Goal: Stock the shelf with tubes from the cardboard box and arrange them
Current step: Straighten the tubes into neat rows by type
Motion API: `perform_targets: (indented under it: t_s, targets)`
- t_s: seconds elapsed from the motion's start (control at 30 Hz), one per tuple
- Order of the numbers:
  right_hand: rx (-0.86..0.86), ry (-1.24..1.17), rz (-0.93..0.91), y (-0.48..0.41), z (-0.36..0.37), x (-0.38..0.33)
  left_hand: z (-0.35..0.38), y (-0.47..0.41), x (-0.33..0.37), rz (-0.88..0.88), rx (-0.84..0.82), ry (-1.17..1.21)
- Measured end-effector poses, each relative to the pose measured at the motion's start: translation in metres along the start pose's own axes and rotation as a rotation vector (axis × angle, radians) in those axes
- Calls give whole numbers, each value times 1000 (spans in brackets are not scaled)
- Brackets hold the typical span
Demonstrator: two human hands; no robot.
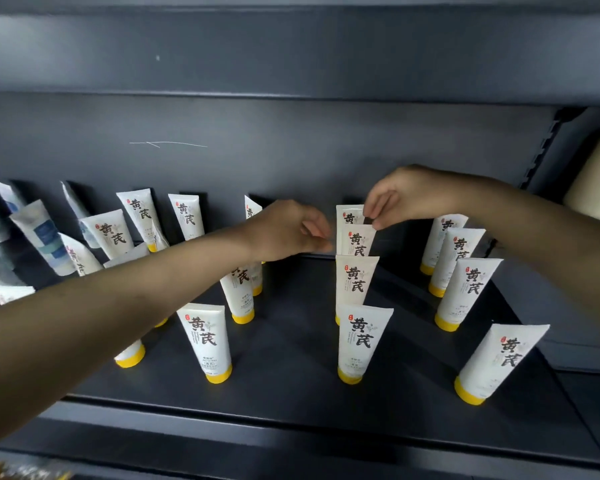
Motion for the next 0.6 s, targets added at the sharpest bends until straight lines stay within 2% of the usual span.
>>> perform_targets:
  t_s: [0.13,0.27,0.4,0.6]
  targets:
    - [-165,-34,-11,10,21,2,18,-2,7,-74,-71,-45]
    - [-199,-24,-8,15,42,10,24,2,4,-127,-50,-9]
    - [-146,-75,-6,21,52,12,22,22,11,-120,18,89]
    - [83,-153,-30,23,60,12,49,50,25,-83,-52,317]
Point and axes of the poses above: each hand's wrist, its own y-axis away from the middle knuckle, its own z-axis out of the palm, x = y × z, the point moved 4 cm from there along -y, towards the middle knuckle, and after that the axes turned 11 degrees about -x, right-handed, at the moved point
